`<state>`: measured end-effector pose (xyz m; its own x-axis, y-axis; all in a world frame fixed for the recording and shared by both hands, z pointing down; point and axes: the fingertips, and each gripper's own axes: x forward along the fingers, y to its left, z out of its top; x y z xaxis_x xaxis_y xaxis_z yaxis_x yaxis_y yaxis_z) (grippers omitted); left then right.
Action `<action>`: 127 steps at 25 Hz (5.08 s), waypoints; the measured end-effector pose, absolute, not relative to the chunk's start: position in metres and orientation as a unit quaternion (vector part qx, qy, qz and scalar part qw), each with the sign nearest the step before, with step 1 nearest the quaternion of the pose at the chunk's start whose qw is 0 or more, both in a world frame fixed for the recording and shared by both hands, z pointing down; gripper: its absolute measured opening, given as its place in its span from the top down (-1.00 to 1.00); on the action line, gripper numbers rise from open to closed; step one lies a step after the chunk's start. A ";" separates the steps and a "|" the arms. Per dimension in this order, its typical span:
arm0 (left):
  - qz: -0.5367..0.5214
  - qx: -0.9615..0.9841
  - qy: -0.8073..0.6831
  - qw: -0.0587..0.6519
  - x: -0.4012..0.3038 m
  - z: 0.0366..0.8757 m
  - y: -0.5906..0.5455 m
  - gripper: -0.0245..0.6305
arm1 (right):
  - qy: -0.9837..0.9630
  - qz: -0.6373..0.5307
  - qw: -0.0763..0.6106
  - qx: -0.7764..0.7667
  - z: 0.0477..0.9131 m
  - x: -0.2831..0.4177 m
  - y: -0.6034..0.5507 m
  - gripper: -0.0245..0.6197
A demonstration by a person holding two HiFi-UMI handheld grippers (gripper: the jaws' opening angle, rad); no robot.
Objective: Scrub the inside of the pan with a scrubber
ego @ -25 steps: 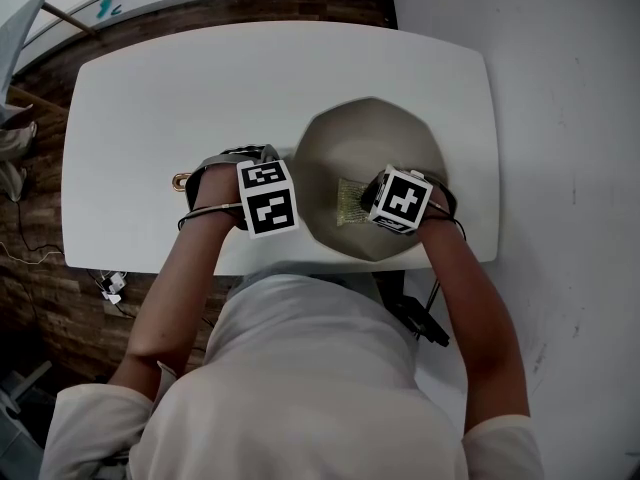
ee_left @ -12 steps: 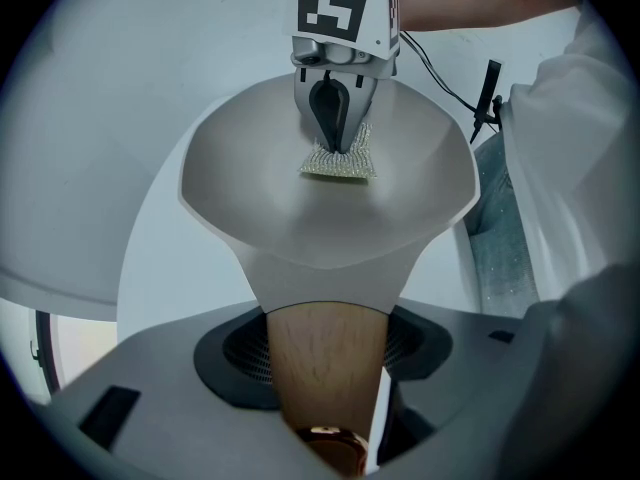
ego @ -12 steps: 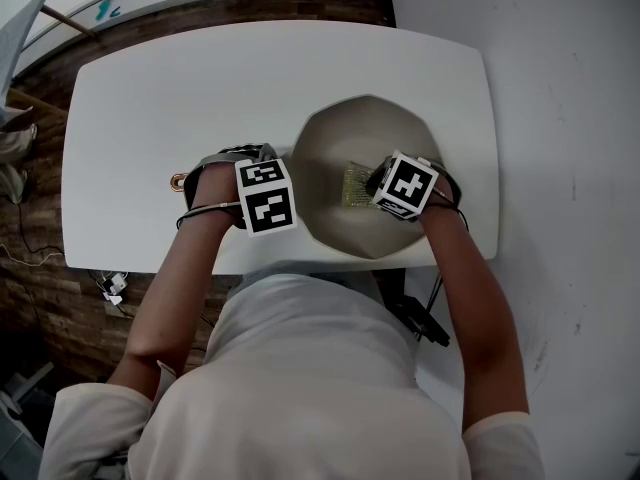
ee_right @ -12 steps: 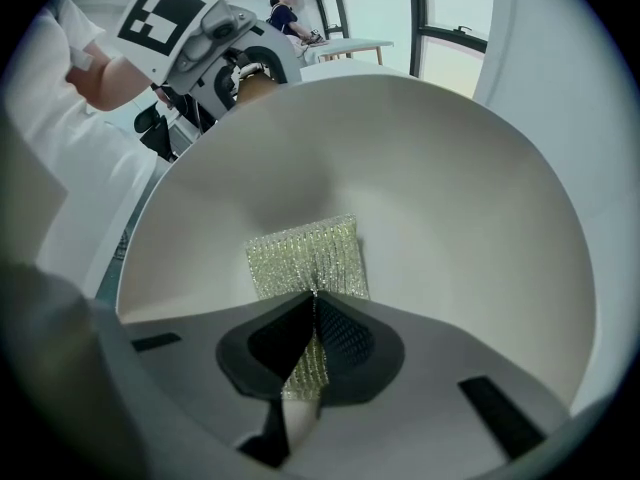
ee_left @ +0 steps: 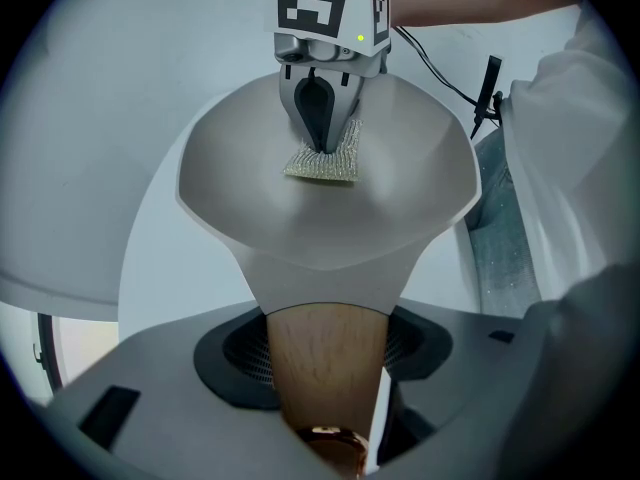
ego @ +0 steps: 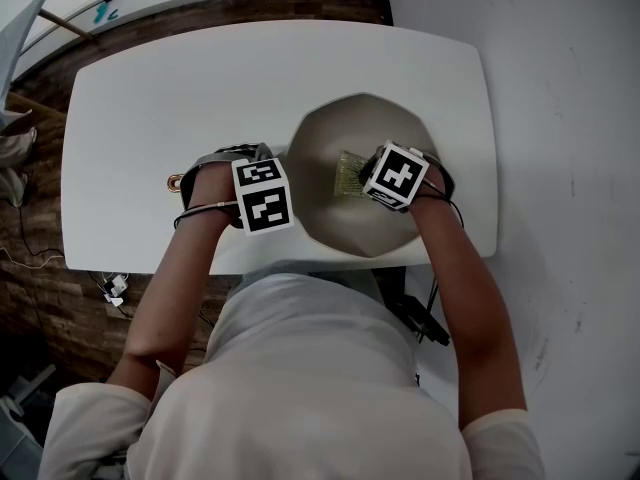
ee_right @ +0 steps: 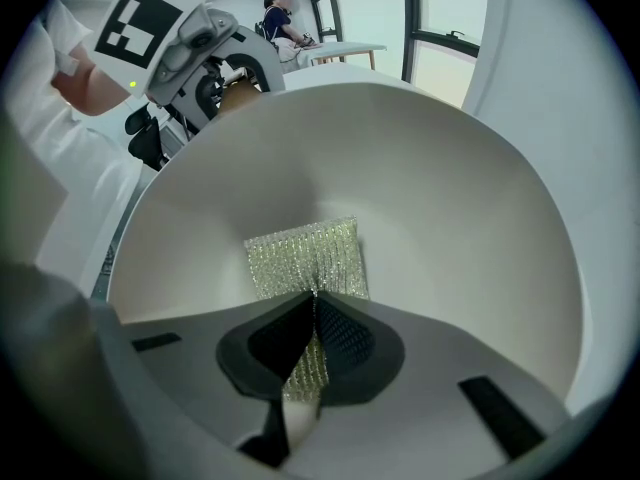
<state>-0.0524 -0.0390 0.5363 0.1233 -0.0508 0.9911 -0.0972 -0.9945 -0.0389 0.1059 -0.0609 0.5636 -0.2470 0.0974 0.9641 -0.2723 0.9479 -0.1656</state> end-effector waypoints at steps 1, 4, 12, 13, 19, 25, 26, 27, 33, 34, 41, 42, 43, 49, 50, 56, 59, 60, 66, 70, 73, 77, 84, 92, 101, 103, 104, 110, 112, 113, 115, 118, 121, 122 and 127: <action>0.661 0.749 -0.050 0.018 -0.052 0.536 -0.039 0.10 | -0.775 0.151 0.610 0.057 0.564 0.106 -0.061 0.84; 0.662 0.748 -0.050 0.017 -0.052 0.537 -0.039 0.10 | -0.778 0.153 0.606 0.060 0.564 0.105 -0.062 0.84; 0.663 0.746 -0.052 0.017 -0.053 0.536 -0.039 0.10 | -0.782 0.150 0.602 0.064 0.563 0.099 -0.063 0.84; 0.664 0.746 -0.053 0.017 -0.053 0.536 -0.039 0.10 | -0.782 0.151 0.601 0.065 0.563 0.099 -0.063 0.84; 0.664 0.746 -0.055 0.017 -0.052 0.536 -0.039 0.10 | -0.784 0.152 0.598 0.063 0.563 0.095 -0.061 0.84; 0.664 0.746 -0.054 0.018 -0.052 0.537 -0.039 0.10 | -0.789 0.158 0.590 0.060 0.562 0.088 -0.057 0.84; 0.664 0.746 -0.054 0.018 -0.052 0.537 -0.039 0.10 | -0.790 0.159 0.589 0.059 0.562 0.087 -0.055 0.84; 0.664 0.746 -0.055 0.018 -0.052 0.537 -0.039 0.10 | -0.791 0.160 0.588 0.057 0.562 0.085 -0.054 0.84; 0.664 0.745 -0.056 0.018 -0.053 0.537 -0.039 0.10 | -0.797 0.167 0.579 0.042 0.562 0.073 -0.043 0.84; 0.664 0.745 -0.056 0.018 -0.053 0.537 -0.039 0.10 | -0.798 0.170 0.577 0.039 0.562 0.071 -0.041 0.84; 0.668 0.742 -0.057 0.020 -0.053 0.537 -0.039 0.10 | -0.804 0.198 0.559 0.029 0.562 0.061 -0.026 0.84; 0.667 0.742 -0.058 0.020 -0.053 0.536 -0.039 0.11 | -0.805 0.201 0.558 0.028 0.562 0.060 -0.024 0.84; 0.667 0.742 -0.059 0.020 -0.053 0.536 -0.039 0.10 | -0.805 0.203 0.556 0.028 0.562 0.059 -0.023 0.84; 0.667 0.743 -0.061 0.020 -0.052 0.537 -0.038 0.10 | -0.807 0.211 0.550 0.031 0.562 0.055 -0.021 0.84; 0.666 0.743 -0.061 0.020 -0.052 0.537 -0.038 0.10 | -0.808 0.212 0.549 0.032 0.563 0.053 -0.021 0.84; 0.657 0.751 -0.064 0.020 -0.052 0.537 -0.039 0.10 | -0.816 0.211 0.537 0.037 0.562 0.041 -0.021 0.84; 0.656 0.752 -0.064 0.020 -0.052 0.537 -0.039 0.10 | -0.821 0.209 0.531 0.040 0.562 0.034 -0.021 0.84; 0.655 0.752 -0.064 0.020 -0.052 0.536 -0.039 0.10 | -0.822 0.208 0.529 0.041 0.561 0.032 -0.021 0.84; 0.653 0.754 -0.065 0.020 -0.051 0.536 -0.039 0.10 | -0.832 0.207 0.514 0.040 0.561 0.023 -0.023 0.84; 0.655 0.753 -0.064 0.019 -0.051 0.536 -0.039 0.10 | -0.837 0.214 0.501 0.045 0.561 0.019 -0.026 0.84; 0.654 0.753 -0.065 0.020 -0.051 0.537 -0.039 0.10 | -0.841 0.215 0.494 0.048 0.560 0.017 -0.029 0.84; 0.655 0.753 -0.063 0.019 -0.052 0.536 -0.039 0.10 | -0.842 0.206 0.495 0.048 0.558 0.013 -0.032 0.84; 0.657 0.751 -0.063 0.019 -0.051 0.537 -0.039 0.10 | -0.854 0.193 0.480 0.052 0.555 0.009 -0.035 0.84; 0.657 0.751 -0.064 0.020 -0.050 0.536 -0.039 0.10 | -0.866 0.196 0.458 0.052 0.548 0.002 -0.038 0.84; 0.656 0.752 -0.065 0.020 -0.051 0.536 -0.039 0.10 | -0.880 0.200 0.426 0.065 0.541 -0.005 -0.041 0.84; 0.656 0.752 -0.065 0.020 -0.051 0.536 -0.039 0.10 | -0.883 0.197 0.421 0.067 0.539 -0.007 -0.043 0.84; 0.656 0.752 -0.065 0.020 -0.051 0.536 -0.039 0.10 | -0.884 0.198 0.417 0.069 0.539 -0.007 -0.044 0.84; 0.656 0.751 -0.065 0.018 -0.051 0.537 -0.039 0.10 | -0.895 0.213 0.381 0.086 0.532 -0.012 -0.050 0.84; 0.657 0.751 -0.065 0.017 -0.051 0.536 -0.040 0.10 | -0.899 0.217 0.370 0.092 0.530 -0.013 -0.053 0.84; 0.658 0.750 -0.064 0.017 -0.051 0.536 -0.040 0.10 | -0.900 0.219 0.364 0.095 0.528 -0.013 -0.055 0.84; 0.659 0.750 -0.064 0.016 -0.052 0.536 -0.040 0.10 | -0.904 0.224 0.350 0.102 0.525 -0.016 -0.058 0.84; 0.660 0.749 -0.062 0.016 -0.052 0.537 -0.039 0.10 | -0.907 0.230 0.333 0.113 0.521 -0.018 -0.064 0.84; 0.658 0.750 -0.062 0.016 -0.051 0.537 -0.040 0.10 | -0.912 0.226 0.316 0.134 0.517 -0.018 -0.074 0.84; 0.657 0.751 -0.062 0.016 -0.051 0.537 -0.040 0.10 | -0.913 0.222 0.312 0.140 0.515 -0.018 -0.077 0.84; 0.653 0.754 -0.062 0.016 -0.050 0.536 -0.039 0.10 | -0.915 0.220 0.302 0.149 0.510 -0.018 -0.083 0.84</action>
